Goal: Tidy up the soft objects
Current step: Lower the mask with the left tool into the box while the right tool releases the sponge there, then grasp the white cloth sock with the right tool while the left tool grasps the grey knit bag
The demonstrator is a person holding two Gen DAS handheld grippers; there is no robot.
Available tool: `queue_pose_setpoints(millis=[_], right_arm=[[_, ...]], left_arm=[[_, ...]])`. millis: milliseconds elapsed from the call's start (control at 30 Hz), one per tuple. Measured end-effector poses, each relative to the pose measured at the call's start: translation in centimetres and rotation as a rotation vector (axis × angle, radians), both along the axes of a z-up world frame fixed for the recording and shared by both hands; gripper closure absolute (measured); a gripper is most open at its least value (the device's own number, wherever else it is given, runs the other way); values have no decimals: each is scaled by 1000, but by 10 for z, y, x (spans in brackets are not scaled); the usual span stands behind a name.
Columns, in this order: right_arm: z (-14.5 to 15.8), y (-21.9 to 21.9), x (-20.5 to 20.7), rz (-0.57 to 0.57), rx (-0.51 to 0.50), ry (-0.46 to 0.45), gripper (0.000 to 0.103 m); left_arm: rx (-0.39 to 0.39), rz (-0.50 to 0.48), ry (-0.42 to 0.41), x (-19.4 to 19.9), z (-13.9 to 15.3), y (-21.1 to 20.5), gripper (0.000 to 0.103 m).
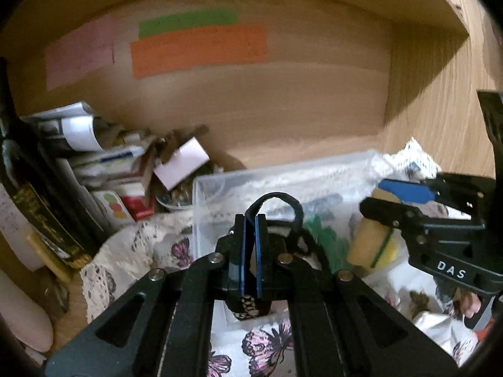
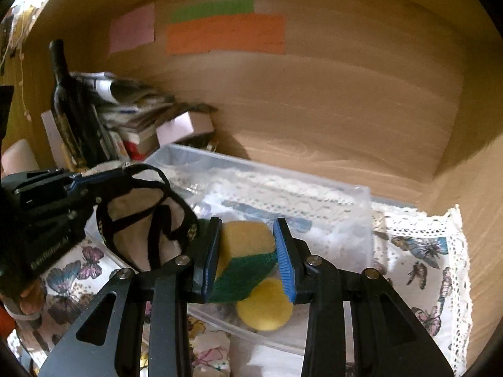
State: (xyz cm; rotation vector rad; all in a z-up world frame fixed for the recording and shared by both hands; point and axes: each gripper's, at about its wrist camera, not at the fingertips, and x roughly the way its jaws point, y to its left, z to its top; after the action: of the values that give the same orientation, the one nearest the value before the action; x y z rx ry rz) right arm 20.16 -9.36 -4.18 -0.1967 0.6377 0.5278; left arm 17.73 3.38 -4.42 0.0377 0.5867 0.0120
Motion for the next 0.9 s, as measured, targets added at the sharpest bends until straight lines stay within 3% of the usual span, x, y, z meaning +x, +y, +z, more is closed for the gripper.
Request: queue_pose_setpoints(millis=[267, 333, 400, 467, 567, 700, 767, 900], right_arm=[[-12, 11, 1, 9, -73, -2, 69], [-12, 10, 0, 10, -85, -4, 67], [-11, 8, 0, 1, -86, -9, 51], [-7, 5, -1, -4, -75, -15, 43], [1, 0, -5, -14, -72, -39, 43], [20, -13, -21, -22, -27, -90, 27], [29, -17, -31, -23, -11, -121, 25], [44, -29, -56, -19, 25, -177, 19]], left_arm=[[-1, 12, 71, 3, -17, 2, 93], [-7, 7, 73, -1, -16, 2, 85], [-14, 1, 70, -5, -13, 2, 64], [-20, -5, 58, -12, -8, 1, 55], [-19, -12, 42, -19, -1, 0, 48], [-33, 7, 18, -29, 11, 2, 33], [-40, 12, -1, -36, 18, 3, 28], [-44, 27, -42, -54, 30, 4, 4]])
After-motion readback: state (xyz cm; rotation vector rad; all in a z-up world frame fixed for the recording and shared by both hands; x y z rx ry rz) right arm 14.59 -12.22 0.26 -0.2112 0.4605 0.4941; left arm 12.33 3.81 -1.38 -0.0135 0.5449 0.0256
